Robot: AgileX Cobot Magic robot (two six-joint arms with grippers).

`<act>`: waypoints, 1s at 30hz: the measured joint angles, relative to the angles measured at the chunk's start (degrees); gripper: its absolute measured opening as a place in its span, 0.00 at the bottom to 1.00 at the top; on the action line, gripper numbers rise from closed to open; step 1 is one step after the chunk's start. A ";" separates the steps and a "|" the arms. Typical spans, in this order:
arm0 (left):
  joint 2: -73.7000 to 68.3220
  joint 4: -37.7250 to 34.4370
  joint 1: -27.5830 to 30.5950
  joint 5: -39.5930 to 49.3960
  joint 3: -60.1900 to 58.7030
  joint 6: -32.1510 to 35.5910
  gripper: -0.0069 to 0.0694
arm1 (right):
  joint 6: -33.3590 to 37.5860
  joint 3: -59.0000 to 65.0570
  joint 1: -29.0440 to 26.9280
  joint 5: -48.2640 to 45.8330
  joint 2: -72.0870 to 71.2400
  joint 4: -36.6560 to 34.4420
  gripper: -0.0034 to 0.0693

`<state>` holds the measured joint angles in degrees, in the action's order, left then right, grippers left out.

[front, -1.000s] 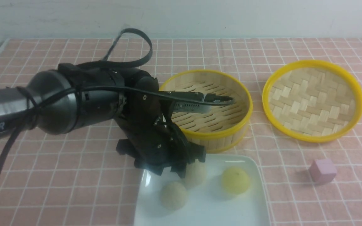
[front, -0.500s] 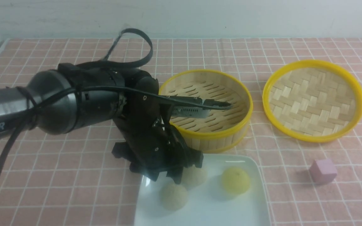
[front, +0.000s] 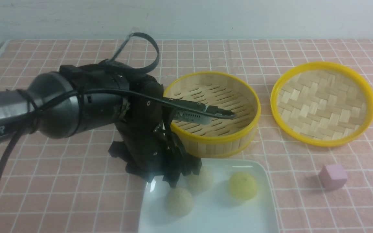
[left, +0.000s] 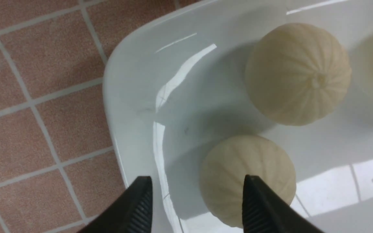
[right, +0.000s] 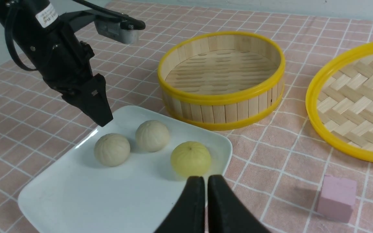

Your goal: Put the steamed buns into the plate on the pink tablecloth.

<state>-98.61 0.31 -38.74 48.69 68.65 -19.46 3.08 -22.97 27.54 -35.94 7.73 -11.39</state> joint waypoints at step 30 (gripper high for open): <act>15.20 4.99 -0.07 1.99 2.34 -0.01 0.09 | 0.00 23.55 -29.95 12.00 -8.33 9.53 0.07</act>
<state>-83.41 5.30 -38.80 50.68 71.00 -19.47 3.08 0.58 -2.41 -23.94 -0.60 -1.85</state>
